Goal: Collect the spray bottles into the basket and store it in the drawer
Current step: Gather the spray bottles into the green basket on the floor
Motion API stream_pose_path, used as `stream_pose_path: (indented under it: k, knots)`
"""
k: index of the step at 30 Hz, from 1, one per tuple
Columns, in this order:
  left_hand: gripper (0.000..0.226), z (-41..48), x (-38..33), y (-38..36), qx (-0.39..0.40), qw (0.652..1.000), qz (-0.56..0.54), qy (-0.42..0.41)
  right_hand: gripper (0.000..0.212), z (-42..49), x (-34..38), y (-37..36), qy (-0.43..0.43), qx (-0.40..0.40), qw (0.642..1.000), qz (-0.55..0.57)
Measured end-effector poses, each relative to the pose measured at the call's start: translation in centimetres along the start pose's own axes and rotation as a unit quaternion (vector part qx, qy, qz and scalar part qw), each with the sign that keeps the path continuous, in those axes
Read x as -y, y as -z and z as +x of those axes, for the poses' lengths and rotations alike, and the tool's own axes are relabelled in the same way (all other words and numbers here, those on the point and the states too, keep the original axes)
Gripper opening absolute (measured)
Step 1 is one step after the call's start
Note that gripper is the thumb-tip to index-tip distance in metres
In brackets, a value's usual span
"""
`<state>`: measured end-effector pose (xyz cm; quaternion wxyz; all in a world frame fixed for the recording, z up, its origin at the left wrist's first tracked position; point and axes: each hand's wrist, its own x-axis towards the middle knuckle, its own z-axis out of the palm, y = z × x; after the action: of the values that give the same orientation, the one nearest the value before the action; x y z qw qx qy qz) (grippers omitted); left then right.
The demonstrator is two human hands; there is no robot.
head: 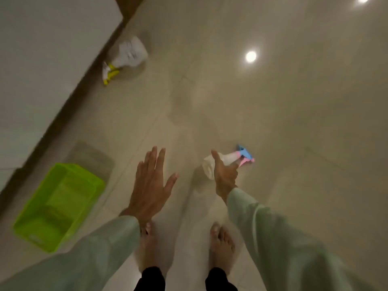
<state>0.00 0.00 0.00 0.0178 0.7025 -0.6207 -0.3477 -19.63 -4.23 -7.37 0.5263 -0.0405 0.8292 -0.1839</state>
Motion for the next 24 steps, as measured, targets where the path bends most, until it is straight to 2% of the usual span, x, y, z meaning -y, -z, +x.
stream_pose_path:
  k: [3,6,8,10,14,20,24]
  knots:
    - [0.076,2.4,3.6,-2.8,0.006,1.0,0.021,0.001,0.12,4.2,0.3,-3.4,0.025,-0.137,0.988,0.061]
    - [0.077,3.2,5.8,-4.2,0.004,1.0,0.01,0.0,0.109,6.4,0.3,-4.0,0.022,-0.167,0.983,0.071]
    - [0.077,2.9,6.8,-3.9,-0.001,1.0,-0.001,0.009,0.102,5.4,0.0,-3.8,0.019,-0.129,0.989,0.065]
    - [0.077,2.0,7.1,-2.8,-0.005,0.999,-0.014,0.029,0.094,3.3,0.0,-3.6,0.052,-0.078,0.995,0.037]
    - [0.076,-2.2,7.6,1.4,-0.05,0.995,-0.053,0.069,0.065,-4.1,-0.1,-4.0,0.13,0.044,0.991,0.0]
    - [0.075,-9.4,10.7,7.7,-0.112,0.978,-0.082,0.159,0.062,-14.8,0.1,-8.2,0.191,0.193,0.957,-0.102]
    - [0.077,-14.4,14.4,11.0,-0.148,0.962,-0.103,0.207,0.026,-20.5,-0.5,-13.0,0.24,0.223,0.933,-0.147]
